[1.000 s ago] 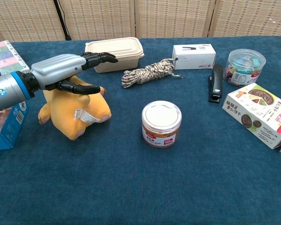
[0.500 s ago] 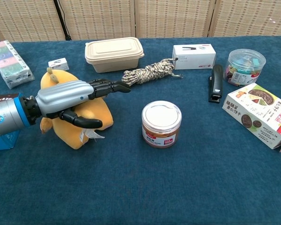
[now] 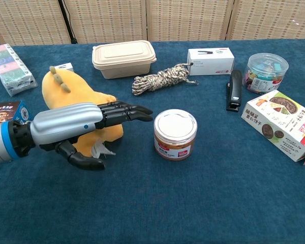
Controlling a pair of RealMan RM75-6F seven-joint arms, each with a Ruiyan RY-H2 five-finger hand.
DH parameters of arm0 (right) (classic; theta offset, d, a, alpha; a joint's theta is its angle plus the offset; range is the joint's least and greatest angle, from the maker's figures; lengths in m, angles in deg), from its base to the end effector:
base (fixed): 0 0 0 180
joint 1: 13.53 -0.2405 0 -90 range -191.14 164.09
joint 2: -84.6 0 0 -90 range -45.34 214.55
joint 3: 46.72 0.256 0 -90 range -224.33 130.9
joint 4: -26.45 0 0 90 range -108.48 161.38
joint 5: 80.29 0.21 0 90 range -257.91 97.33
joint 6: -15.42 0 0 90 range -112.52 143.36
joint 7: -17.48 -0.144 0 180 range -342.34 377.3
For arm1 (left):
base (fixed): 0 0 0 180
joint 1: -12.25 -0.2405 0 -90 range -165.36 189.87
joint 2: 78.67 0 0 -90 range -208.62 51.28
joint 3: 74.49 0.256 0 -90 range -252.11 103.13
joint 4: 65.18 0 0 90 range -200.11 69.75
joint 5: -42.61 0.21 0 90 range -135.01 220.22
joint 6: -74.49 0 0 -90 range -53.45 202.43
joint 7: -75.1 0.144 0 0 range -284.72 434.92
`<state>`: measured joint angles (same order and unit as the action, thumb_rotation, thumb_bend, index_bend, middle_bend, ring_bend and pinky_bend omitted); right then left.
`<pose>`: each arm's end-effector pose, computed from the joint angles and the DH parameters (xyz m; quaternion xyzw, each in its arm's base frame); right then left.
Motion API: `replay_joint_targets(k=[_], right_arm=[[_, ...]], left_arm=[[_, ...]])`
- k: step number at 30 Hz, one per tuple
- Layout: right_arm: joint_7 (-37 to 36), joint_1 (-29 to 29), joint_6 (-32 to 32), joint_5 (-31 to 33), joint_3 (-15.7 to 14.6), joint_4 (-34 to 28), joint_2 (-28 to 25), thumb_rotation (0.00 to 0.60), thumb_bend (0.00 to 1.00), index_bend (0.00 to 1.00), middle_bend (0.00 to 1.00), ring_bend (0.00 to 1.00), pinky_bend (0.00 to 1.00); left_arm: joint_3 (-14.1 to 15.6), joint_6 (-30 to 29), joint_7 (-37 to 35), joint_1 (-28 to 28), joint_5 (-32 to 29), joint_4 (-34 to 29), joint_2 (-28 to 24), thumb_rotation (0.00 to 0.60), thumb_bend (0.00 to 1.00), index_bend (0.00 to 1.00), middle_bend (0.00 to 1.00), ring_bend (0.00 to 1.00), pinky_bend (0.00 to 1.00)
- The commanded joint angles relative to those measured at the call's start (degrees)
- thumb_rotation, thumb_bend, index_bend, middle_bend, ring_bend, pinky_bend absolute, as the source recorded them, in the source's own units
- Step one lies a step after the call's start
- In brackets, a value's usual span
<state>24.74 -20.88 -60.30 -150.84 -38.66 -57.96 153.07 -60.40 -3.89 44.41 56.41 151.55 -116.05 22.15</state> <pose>-0.3597 -0.2117 0.1565 0.5533 -0.4117 0.2873 0.6647 -0.1755 0.2781 -0.0653 -0.8337 -0.2729 -0.4691 0.1018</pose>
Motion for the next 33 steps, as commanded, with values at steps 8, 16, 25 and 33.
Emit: replay_joint_targets(k=[8,16,25,33], right_arm=[[0.01,0.0,0.03,0.16,0.02,0.06,-0.03,0.6,0.0,0.0,0.0,0.0,0.0],[0.1,-0.07,0.12,0.02,-0.1,-0.06,-0.01,0.6,0.0,0.0,0.0,0.0,0.0],[0.79,-0.3,0.5,0.3,-0.19,0.0,0.36,0.6,0.0,0.0,0.0,0.0,0.0],[0.64,-0.43,1.34,1.15,-0.12,0.49,0.42,0.6,0.0,0.0,0.0,0.0,0.0]], left_arm=[[-1.05,-0.28,2.3,0.39,0.09,-4.65,-2.57,0.0,0.0,0.0,0.0,0.0,0.0],[-5.9,-0.87,3.49,1.22,-3.22,-5.83,-5.35,0.0,0.0,0.0,0.0,0.0,0.0],[-9.09,9.05,0.79,2.84,-9.48,8.09,-0.01,0.0,0.0,0.0,0.0,0.0,0.0],[-7.9,11.35,-3.63,2.43,-9.84,17.04,4.36,0.0,0.0,0.0,0.0,0.0,0.0]])
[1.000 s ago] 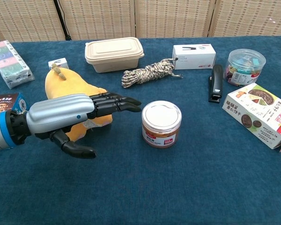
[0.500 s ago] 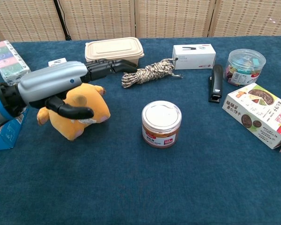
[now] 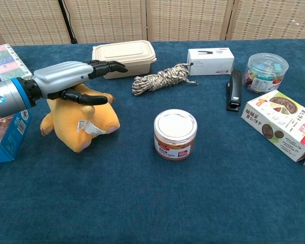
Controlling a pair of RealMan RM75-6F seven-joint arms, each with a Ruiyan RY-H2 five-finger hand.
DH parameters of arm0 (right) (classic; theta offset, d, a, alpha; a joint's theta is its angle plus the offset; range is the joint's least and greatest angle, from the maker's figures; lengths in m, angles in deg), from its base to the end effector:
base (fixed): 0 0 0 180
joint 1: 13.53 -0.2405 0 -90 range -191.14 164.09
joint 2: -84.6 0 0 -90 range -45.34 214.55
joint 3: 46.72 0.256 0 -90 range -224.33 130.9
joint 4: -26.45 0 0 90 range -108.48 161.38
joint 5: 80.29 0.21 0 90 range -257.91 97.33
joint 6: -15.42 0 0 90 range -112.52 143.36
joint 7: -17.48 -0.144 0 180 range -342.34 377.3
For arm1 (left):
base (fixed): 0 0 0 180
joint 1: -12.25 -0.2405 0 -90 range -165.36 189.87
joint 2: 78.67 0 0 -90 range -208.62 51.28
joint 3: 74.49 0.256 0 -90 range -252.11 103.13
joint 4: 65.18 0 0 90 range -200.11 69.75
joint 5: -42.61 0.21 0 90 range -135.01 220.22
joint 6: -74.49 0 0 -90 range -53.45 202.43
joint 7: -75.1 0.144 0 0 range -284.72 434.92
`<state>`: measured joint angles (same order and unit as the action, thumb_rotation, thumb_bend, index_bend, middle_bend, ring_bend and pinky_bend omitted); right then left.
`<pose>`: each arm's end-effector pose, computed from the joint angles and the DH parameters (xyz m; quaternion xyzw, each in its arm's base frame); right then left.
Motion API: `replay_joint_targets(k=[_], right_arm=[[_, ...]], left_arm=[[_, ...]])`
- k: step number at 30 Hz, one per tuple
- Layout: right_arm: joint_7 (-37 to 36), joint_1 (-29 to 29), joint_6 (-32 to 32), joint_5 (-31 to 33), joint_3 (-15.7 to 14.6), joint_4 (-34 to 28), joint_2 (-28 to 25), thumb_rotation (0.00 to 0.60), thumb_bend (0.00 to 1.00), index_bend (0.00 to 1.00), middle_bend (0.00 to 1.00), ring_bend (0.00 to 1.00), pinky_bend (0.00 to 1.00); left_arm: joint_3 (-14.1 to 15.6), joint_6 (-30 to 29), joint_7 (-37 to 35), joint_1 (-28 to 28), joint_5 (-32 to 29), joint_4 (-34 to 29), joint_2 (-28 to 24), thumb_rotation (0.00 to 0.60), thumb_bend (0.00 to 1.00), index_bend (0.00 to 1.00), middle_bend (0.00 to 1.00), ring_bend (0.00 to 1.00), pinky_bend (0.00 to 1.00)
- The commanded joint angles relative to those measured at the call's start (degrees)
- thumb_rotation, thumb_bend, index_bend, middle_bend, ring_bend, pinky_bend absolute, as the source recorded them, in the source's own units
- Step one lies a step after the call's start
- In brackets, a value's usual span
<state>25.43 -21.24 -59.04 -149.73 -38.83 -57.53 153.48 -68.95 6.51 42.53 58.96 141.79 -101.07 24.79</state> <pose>-0.3631 -0.2125 0.1525 0.5547 -0.4190 0.2758 0.6638 -0.1923 0.3712 -0.0448 -0.8087 -0.2804 -0.4413 0.2696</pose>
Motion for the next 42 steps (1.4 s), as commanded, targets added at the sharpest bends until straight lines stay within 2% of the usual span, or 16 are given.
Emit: replay_joint_targets(k=[1,6,10,14,23,29,34,42], right_arm=[[-0.04,-0.1,0.08,0.0,0.06,0.06,0.02,0.6,0.0,0.0,0.0,0.0,0.0],[0.02,-0.11,0.08,-0.17,-0.09,-0.08,0.01,0.6,0.0,0.0,0.0,0.0,0.0],[-0.04,-0.02,-0.17,-0.31,-0.11,-0.21,-0.07,0.6,0.0,0.0,0.0,0.0,0.0],[-0.01,0.05,-0.32,-0.41,-0.16,-0.34,-0.13,0.6,0.0,0.0,0.0,0.0,0.0],[0.21,-0.02,-0.28,-0.57,-0.3,-0.44,-0.08,0.6,0.0,0.0,0.0,0.0,0.0],[0.23,-0.03,-0.24,-0.56,-0.34,-0.49,-0.07,0.6,0.0,0.0,0.0,0.0,0.0],[0.23,0.0,-0.24,-0.55,-0.39,-0.54,-0.11,0.6,0.0,0.0,0.0,0.0,0.0],[0.02,0.15,-0.64,-0.69,-0.32,-0.86,-0.37,0.6,0.0,0.0,0.0,0.0,0.0]], left_arm=[[1.04,0.96,-2.08,-0.21,0.19,2.42,2.1,0.0,0.0,0.0,0.0,0.0,0.0],[3.23,0.14,-3.77,-1.01,1.86,3.53,3.86,0.0,0.0,0.0,0.0,0.0,0.0],[4.74,-2.91,-5.06,-1.94,3.47,2.8,3.96,0.0,0.0,0.0,0.0,0.0,0.0],[6.28,-6.55,-5.44,-2.7,5.43,0.45,3.1,0.0,0.0,0.0,0.0,0.0,0.0],[8.94,-10.1,-3.93,-3.12,8.84,-6.66,0.68,0.0,0.0,0.0,0.0,0.0,0.0],[9.43,-12.02,-1.45,-2.78,10.55,-12.51,-1.49,0.0,0.0,0.0,0.0,0.0,0.0],[9.34,-11.42,0.71,-2.49,10.81,-15.76,-2.79,0.0,0.0,0.0,0.0,0.0,0.0],[7.98,-13.08,2.74,-2.57,10.7,-19.42,-5.2,0.0,0.0,0.0,0.0,0.0,0.0]])
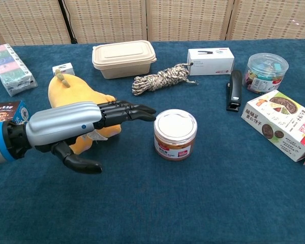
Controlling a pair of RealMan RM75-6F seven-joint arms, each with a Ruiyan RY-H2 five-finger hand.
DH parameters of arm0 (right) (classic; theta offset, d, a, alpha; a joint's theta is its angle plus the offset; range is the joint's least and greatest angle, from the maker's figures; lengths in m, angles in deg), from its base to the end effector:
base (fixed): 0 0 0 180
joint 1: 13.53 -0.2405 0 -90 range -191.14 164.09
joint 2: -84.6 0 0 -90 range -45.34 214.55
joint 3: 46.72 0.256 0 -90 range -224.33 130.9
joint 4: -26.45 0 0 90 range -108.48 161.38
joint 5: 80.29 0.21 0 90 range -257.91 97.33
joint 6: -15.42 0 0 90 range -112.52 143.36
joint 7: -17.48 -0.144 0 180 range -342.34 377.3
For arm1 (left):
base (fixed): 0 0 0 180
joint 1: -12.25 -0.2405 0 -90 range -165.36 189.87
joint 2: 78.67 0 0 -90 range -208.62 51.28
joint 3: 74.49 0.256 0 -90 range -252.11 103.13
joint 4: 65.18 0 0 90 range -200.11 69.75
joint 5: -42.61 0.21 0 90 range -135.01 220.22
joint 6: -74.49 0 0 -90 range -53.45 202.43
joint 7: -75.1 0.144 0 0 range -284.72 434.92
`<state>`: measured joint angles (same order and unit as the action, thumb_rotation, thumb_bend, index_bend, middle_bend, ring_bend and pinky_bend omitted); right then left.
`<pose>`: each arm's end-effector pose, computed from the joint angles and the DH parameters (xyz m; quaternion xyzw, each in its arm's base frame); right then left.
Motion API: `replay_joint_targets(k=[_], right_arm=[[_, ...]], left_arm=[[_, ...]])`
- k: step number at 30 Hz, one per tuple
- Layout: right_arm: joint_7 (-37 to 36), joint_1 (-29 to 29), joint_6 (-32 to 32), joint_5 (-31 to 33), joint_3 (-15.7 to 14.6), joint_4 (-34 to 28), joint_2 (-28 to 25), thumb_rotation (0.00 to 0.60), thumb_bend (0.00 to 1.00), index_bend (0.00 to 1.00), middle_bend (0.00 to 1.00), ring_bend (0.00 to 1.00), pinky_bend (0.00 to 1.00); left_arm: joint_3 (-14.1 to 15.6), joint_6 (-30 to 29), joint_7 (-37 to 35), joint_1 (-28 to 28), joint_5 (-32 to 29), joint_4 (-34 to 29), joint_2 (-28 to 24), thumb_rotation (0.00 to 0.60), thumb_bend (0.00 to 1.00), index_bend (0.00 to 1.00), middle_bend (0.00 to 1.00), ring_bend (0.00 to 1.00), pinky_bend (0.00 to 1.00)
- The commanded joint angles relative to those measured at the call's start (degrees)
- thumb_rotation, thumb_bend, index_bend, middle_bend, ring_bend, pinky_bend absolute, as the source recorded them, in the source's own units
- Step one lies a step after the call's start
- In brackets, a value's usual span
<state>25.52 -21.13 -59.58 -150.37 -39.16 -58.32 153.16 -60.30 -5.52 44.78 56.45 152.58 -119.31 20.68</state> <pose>-0.3598 -0.2109 0.1524 0.5581 -0.4169 0.2790 0.6610 -0.1695 0.2703 -0.0586 -0.8277 -0.2728 -0.4830 0.0847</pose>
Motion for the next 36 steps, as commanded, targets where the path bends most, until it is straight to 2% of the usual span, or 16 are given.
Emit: replay_joint_targets(k=[1,8,13,14,17,19,21,23,24,29,36], right_arm=[[-0.12,0.07,-0.19,-0.11,0.03,-0.13,-0.1,0.6,0.0,0.0,0.0,0.0,0.0],[-0.53,0.35,-1.07,-0.95,-0.03,-0.97,-0.64,0.6,0.0,0.0,0.0,0.0,0.0],[-1.07,0.7,-2.13,-2.05,-0.15,-2.02,-1.26,0.6,0.0,0.0,0.0,0.0,0.0],[-1.21,0.73,-2.36,-2.38,-0.17,-2.35,-1.42,0.6,0.0,0.0,0.0,0.0,0.0],[-1.5,0.77,-2.83,-3.28,-0.28,-3.16,-1.83,0.6,0.0,0.0,0.0,0.0,0.0],[-1.7,0.84,-3.3,-4.22,-0.49,-3.75,-2.12,0.6,0.0,0.0,0.0,0.0,0.0],[-1.98,1.02,-3.72,-5.15,-0.85,-4.26,-2.45,0.6,0.0,0.0,0.0,0.0,0.0],[-2.39,1.19,-4.07,-5.92,-1.13,-4.6,-2.78,0.6,0.0,0.0,0.0,0.0,0.0],[-2.62,1.3,-4.43,-6.48,-1.26,-4.79,-3.01,0.6,0.0,0.0,0.0,0.0,0.0],[-3.19,1.74,-6.27,-8.71,-1.55,-5.78,-3.8,0.6,0.0,0.0,0.0,0.0,0.0],[-3.01,2.23,-7.42,-9.96,-2.0,-6.26,-4.05,0.6,0.0,0.0,0.0,0.0,0.0]], left_arm=[[-1.03,-1.61,0.8,-0.08,-0.16,-1.87,-1.73,0.0,0.0,0.0,0.0,0.0,0.0],[-4.56,-5.45,7.18,-1.46,-2.49,-10.83,-9.92,0.0,0.0,0.0,0.0,0.0,0.0],[-5.41,-3.78,15.14,-4.96,-8.14,-20.8,-19.23,0.002,0.0,0.0,0.0,0.0,0.0],[-5.47,-3.59,17.19,-6.35,-9.96,-22.92,-21.13,0.022,0.0,0.0,0.0,0.0,0.0],[-5.2,-3.36,19.97,-9.88,-14.44,-27.99,-25.13,0.177,0.0,0.0,0.0,0.0,0.0],[-4.83,-4.06,19.41,-12.95,-17.8,-31.01,-28.07,0.314,0.0,0.0,0.0,0.0,0.0],[-4.56,-5.12,21.66,-15.87,-20.33,-32.15,-30.36,0.489,0.0,0.0,0.0,0.0,0.0],[-4.46,-5.83,25.04,-18.24,-22.57,-33.42,-31.76,0.582,0.0,0.0,0.0,0.0,0.0],[-4.51,-6.4,27.71,-19.85,-24.28,-34.51,-32.64,0.6,0.0,0.0,0.0,0.0,0.0],[-5.97,-10.49,35.31,-25.44,-28.52,-38.12,-33.82,0.6,0.0,0.0,0.0,0.0,0.0],[-7.32,-11.48,36.93,-29.28,-29.5,-37.3,-33.41,0.6,0.0,0.0,0.0,0.0,0.0]])
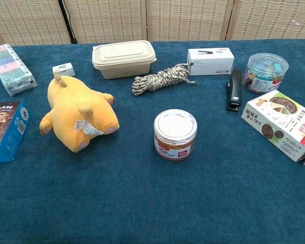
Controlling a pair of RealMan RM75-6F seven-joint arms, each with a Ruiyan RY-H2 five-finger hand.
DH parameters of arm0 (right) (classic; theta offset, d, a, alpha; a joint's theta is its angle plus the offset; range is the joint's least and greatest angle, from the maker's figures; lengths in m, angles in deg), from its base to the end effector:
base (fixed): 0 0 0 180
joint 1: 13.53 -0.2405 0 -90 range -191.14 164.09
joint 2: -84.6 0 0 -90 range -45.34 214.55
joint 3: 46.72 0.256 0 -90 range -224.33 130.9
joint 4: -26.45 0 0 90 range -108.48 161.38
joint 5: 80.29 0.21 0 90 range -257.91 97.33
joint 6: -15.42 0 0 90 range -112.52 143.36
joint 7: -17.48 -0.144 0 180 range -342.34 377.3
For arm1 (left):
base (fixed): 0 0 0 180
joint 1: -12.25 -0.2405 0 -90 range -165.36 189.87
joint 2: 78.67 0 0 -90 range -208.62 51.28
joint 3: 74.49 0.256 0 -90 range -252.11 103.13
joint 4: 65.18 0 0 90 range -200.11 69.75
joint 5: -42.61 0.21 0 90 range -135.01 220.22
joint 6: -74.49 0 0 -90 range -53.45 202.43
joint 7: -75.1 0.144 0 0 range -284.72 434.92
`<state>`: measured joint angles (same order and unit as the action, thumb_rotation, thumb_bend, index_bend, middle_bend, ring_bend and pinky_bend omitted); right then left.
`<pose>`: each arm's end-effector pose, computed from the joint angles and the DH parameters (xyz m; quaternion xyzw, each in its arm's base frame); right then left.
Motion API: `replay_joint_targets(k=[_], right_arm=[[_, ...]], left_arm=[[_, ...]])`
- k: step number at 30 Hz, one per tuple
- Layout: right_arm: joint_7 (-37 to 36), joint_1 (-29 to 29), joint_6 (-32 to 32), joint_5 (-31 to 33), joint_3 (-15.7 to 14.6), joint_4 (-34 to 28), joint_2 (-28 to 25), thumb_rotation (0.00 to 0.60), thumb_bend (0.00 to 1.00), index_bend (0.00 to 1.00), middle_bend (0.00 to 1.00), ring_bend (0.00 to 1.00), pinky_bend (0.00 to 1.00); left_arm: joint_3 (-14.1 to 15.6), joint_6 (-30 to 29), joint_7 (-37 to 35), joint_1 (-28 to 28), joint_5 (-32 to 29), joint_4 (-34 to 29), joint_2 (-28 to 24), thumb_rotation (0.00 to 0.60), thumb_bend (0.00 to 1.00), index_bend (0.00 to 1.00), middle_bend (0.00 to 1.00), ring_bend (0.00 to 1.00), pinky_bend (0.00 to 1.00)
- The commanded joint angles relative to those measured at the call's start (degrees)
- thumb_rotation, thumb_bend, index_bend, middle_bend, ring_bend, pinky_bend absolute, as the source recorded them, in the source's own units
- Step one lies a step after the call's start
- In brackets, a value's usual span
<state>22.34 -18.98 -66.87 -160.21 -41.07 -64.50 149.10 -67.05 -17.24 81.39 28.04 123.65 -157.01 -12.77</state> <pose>-0.3256 -0.1942 0.1660 0.5805 -0.3799 0.3464 0.6314 -0.2953 0.2023 0.1480 -0.6353 -0.3337 -0.3777 0.5851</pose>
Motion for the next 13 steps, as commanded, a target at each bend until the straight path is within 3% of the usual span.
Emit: replay_joint_targets(k=[1,13], right_arm=[[0.31,0.11,-0.22,-0.18,-0.11,-0.17,0.03,0.6,0.0,0.0,0.0,0.0,0.0],[1.84,0.3,-0.28,-0.03,-0.34,-0.32,0.72,0.6,0.0,0.0,0.0,0.0,0.0]], left_arm=[[-0.69,0.68,0.28,-1.01,-0.58,0.5,-0.02,0.6,0.0,0.0,0.0,0.0,0.0],[-3.39,3.45,-0.71,-2.39,0.52,1.4,-0.42,0.6,0.0,0.0,0.0,0.0,0.0]])
